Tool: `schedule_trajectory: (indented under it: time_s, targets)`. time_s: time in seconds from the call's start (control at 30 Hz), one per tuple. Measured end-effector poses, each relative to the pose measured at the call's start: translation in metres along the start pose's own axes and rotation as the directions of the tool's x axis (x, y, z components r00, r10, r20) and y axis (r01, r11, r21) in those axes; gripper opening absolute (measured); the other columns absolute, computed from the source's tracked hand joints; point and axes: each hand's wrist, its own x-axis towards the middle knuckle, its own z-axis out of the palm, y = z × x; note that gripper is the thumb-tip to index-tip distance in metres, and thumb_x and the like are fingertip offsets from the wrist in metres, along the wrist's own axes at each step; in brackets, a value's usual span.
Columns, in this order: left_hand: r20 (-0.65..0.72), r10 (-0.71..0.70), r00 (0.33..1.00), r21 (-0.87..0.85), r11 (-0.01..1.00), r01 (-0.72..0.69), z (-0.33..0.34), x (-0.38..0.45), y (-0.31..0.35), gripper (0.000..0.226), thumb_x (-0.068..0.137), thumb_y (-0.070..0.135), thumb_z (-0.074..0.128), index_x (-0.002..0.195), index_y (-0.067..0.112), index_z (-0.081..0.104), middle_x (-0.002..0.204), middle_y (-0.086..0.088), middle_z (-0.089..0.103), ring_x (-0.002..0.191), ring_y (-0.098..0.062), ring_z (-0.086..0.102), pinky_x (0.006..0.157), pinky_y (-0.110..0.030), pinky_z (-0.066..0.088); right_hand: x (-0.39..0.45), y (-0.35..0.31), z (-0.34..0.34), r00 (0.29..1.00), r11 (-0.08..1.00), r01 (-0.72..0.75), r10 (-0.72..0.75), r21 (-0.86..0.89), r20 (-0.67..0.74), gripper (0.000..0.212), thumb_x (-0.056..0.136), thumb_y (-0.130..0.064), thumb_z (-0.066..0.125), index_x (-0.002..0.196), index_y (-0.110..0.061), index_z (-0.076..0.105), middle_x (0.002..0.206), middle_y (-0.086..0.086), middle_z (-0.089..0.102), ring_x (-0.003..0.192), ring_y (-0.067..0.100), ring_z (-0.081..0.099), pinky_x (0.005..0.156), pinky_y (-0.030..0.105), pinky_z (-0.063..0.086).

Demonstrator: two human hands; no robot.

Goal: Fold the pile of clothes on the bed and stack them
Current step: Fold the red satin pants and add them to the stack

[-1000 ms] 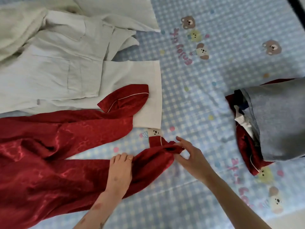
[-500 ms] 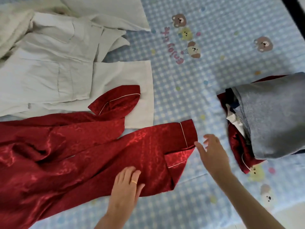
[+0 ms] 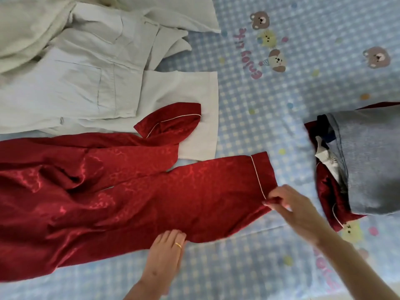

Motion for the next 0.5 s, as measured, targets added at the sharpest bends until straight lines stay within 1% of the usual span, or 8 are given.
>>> schedule_trajectory:
  time_s: [0.07,0.1,0.13,0.2,0.23,0.3,0.4,0.5]
  targets:
    - [-0.010,0.028,1.000,-0.038,0.999,-0.028,0.001,-0.013,0.003,0.031,0.100,0.034,0.025,0.103,0.018,0.051,0.085,0.000,0.068,0.083,-0.017,0.052,0.074,-0.027,0.038,-0.018,0.027,-0.031,0.997,0.997,-0.031,0.036,-0.071,0.063,0.036,0.080,-0.002,0.069,0.082,-0.033,0.051,0.081,-0.009,0.054,0.074,0.008,0.054,0.070,0.023,0.041]
    - [-0.021,0.023,1.000,-0.048,0.999,-0.024,0.001,-0.021,0.000,0.030,0.098,0.037,0.030,0.106,0.017,0.051,0.091,-0.003,0.068,0.087,-0.018,0.050,0.076,-0.029,0.039,-0.024,0.036,-0.038,0.995,0.990,-0.048,0.059,-0.136,0.080,0.042,0.075,0.006,0.068,0.080,-0.031,0.049,0.082,-0.010,0.053,0.075,0.008,0.053,0.070,0.023,0.041]
    - [-0.030,0.000,1.000,-0.039,0.999,-0.001,0.002,-0.029,-0.005,0.031,0.093,0.040,0.043,0.109,0.015,0.051,0.097,-0.005,0.066,0.090,-0.020,0.050,0.079,-0.031,0.039,-0.029,0.041,-0.038,0.994,0.977,-0.056,0.073,-0.206,0.077,0.045,0.069,0.011,0.067,0.080,-0.029,0.050,0.084,-0.008,0.054,0.078,0.010,0.055,0.071,0.023,0.041]
    - [-0.020,-0.071,0.997,0.016,0.997,0.071,0.004,-0.045,-0.019,0.064,0.058,0.036,0.079,0.110,0.010,0.051,0.103,-0.010,0.062,0.092,-0.026,0.053,0.081,-0.035,0.038,-0.036,0.045,-0.022,0.999,0.922,0.016,0.000,-0.386,0.043,0.050,0.057,0.008,0.075,0.093,-0.023,0.060,0.097,-0.001,0.060,0.094,0.024,0.061,0.082,0.028,0.046]
    - [-0.048,-0.105,0.993,0.054,0.993,0.107,0.006,-0.053,-0.028,0.068,0.050,0.030,0.077,0.109,0.009,0.051,0.105,-0.011,0.059,0.091,-0.028,0.054,0.081,-0.037,0.038,-0.038,0.044,-0.012,0.997,0.877,0.079,-0.063,-0.474,0.050,0.054,0.055,0.001,0.079,0.104,-0.017,0.064,0.104,0.002,0.062,0.104,0.028,0.060,0.086,0.035,0.047]
    - [-0.109,-0.198,0.974,0.117,0.971,0.210,0.003,-0.063,-0.043,0.048,0.062,0.020,0.050,0.108,0.008,0.050,0.106,-0.013,0.055,0.092,-0.031,0.050,0.081,-0.039,0.036,-0.037,0.043,0.007,0.981,0.808,0.192,-0.179,-0.556,0.078,0.054,0.059,-0.006,0.079,0.111,-0.014,0.067,0.108,0.003,0.064,0.107,0.027,0.061,0.085,0.042,0.051]
    - [-0.073,-0.338,0.938,0.177,0.922,0.346,-0.004,-0.079,-0.075,0.044,0.063,0.015,0.036,0.099,0.002,0.059,0.094,-0.021,0.062,0.089,-0.032,0.045,0.078,-0.047,0.043,-0.042,0.048,0.018,0.968,0.803,0.231,-0.245,-0.549,0.048,0.045,0.050,0.007,0.085,0.090,-0.011,0.074,0.087,0.005,0.066,0.080,0.025,0.067,0.071,0.035,0.055]
    - [-0.041,-0.344,0.938,0.209,0.915,0.345,-0.016,-0.095,-0.100,0.038,0.063,0.013,0.034,0.091,0.004,0.058,0.092,-0.013,0.051,0.079,-0.030,0.040,0.055,-0.045,0.053,-0.057,0.049,0.014,0.981,0.802,0.187,-0.187,-0.568,0.058,0.052,0.037,0.012,0.085,0.084,-0.010,0.075,0.078,0.004,0.064,0.071,0.024,0.063,0.067,0.035,0.052]
